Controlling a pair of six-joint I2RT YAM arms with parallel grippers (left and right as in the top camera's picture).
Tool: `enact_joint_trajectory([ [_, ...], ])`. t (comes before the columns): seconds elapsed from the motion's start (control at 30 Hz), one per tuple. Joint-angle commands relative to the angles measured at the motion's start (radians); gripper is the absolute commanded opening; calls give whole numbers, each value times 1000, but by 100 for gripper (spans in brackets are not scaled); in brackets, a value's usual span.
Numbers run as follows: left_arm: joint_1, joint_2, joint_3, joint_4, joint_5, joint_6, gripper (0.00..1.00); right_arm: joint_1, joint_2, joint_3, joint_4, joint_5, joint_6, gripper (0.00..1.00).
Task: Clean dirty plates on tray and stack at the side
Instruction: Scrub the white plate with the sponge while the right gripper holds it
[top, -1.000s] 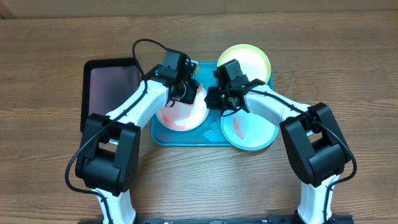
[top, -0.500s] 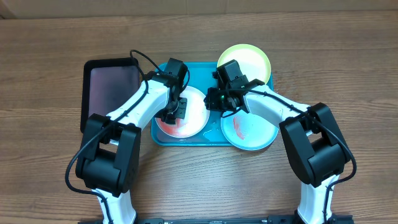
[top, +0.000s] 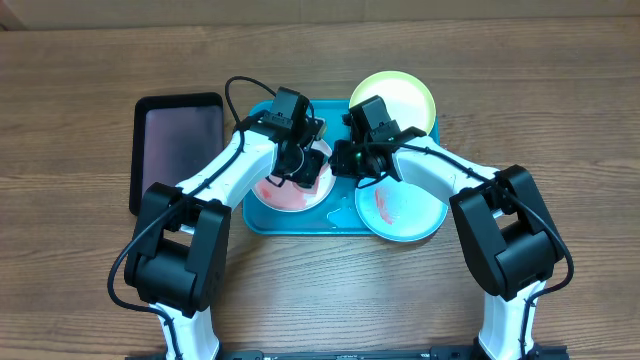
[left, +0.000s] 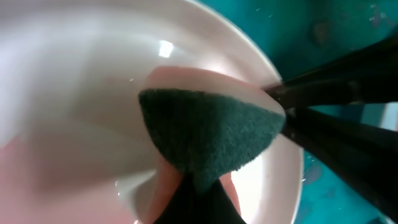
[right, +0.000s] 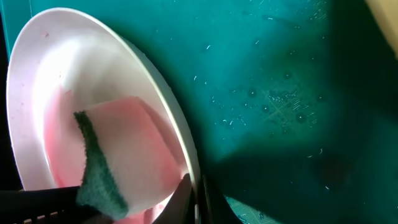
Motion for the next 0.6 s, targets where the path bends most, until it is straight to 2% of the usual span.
enact_joint_trajectory([
  [0.0, -5, 2, -5, -56, -64, -27, 4, -2, 14, 19, 0, -12, 11, 4],
  [0.1, -5, 2, -5, -147, -155, -88, 4, -2, 14, 19, -1, -12, 11, 4],
  [0.23, -4, 2, -5, -187, -560, -335, 4, -2, 14, 19, -1, -12, 11, 4],
  [0.33, -4, 2, -5, -138, -741, -467, 4, -2, 14, 19, -1, -12, 11, 4],
  [0.47, -5, 2, -5, 3, -728, -476, 4, -2, 14, 19, 0, -12, 11, 4],
  [0.57, -7, 2, -5, 113, -621, -444, 4, -2, 14, 19, -1, -12, 11, 4],
])
